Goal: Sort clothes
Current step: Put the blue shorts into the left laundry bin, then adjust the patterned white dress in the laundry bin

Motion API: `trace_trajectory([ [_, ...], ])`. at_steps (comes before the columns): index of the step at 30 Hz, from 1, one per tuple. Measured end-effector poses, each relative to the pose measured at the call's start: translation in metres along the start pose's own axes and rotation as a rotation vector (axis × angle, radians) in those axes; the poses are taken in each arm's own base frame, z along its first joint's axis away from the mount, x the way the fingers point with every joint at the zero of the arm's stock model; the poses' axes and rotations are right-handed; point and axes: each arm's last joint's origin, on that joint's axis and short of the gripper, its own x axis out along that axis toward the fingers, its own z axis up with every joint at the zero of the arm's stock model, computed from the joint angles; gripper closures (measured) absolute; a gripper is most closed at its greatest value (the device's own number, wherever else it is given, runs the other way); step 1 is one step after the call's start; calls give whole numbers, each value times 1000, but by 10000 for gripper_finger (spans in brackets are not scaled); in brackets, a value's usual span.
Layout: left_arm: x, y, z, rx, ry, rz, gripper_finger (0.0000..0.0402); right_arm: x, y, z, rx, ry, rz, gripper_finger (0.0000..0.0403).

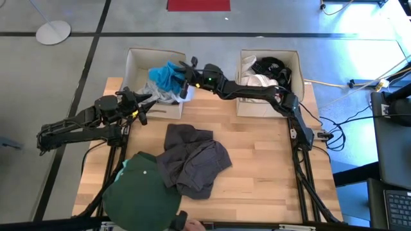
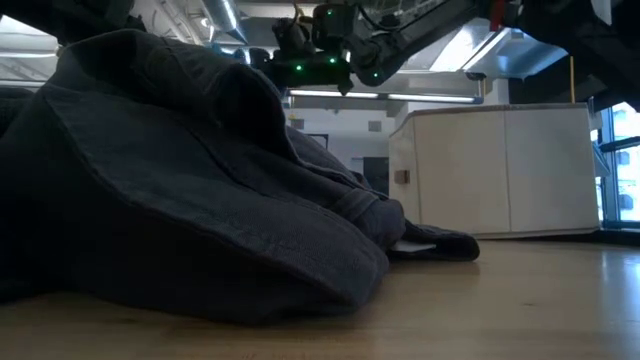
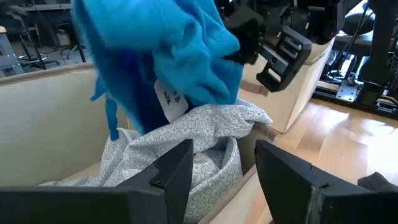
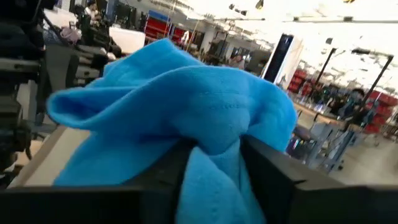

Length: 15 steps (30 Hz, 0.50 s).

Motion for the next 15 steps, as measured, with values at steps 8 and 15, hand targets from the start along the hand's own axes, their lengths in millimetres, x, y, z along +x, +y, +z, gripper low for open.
trace_trajectory([
  [8, 0, -1, -1, -3, 13, -19, 239, -22, -7, 49, -45, 104, 9, 150],
  [15, 0, 0, -3, 7, 29, -17, 239, -68, -17, 94, -89, 369, 50, 119],
])
